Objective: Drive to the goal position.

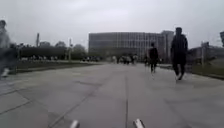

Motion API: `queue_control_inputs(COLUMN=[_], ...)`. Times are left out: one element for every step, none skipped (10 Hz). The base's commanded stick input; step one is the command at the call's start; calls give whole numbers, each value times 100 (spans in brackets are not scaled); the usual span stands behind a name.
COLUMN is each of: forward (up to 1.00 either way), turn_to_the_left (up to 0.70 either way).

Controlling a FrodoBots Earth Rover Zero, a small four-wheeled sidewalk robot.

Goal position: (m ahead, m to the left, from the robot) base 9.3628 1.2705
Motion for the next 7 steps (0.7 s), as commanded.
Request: queue_control_inputs(forward=[85, 85, 85, 51, 50, 85, 85], turn_to_the_left=[-3, -3, -3, -2, -2, -3, -3])
